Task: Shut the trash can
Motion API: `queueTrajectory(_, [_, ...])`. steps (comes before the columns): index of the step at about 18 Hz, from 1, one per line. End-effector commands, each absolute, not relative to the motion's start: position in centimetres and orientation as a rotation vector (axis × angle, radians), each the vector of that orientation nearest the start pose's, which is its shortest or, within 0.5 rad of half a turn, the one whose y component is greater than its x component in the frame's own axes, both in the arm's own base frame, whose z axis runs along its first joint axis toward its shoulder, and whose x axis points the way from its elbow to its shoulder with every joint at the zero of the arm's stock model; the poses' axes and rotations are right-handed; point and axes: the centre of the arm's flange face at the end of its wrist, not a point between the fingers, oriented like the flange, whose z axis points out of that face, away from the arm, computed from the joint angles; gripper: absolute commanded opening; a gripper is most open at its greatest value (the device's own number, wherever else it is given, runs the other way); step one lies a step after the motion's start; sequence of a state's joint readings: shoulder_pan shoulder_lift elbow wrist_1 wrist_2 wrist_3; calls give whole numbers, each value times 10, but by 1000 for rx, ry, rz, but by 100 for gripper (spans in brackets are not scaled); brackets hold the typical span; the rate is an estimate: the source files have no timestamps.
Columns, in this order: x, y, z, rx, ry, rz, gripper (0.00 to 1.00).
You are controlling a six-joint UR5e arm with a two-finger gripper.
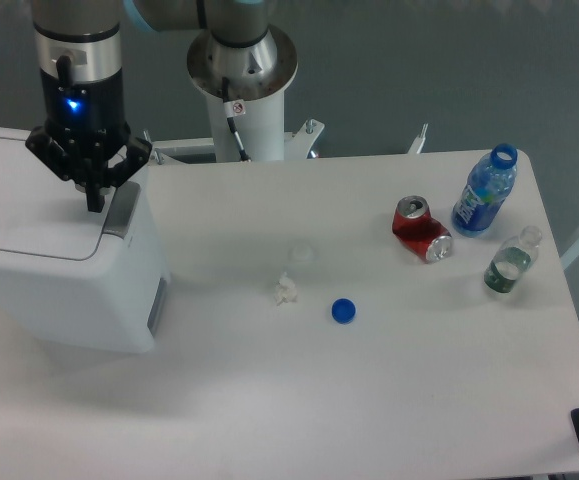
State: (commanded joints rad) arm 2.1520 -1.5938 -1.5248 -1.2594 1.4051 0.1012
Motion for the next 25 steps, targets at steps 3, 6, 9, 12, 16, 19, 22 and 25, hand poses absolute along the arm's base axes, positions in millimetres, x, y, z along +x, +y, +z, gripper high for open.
queueTrajectory(3, [-196,512,537,-2679,-700,-45,38])
queueTrajectory(6, [-223,501,537,-2659,-772,-32,42])
queueTrajectory(9, [-246,492,536,-2643,-832,-22,45])
queueTrajectory(12, [-266,485,529,-2636,-885,-22,45])
queueTrajectory(16, [-294,478,515,-2629,-954,-50,46])
queueTrajectory(19, [-313,475,506,-2625,-998,-57,46])
queueTrajectory(22, [-323,474,496,-2632,-1022,-64,47])
queueTrajectory(25, [-333,470,491,-2626,-1045,-66,47])
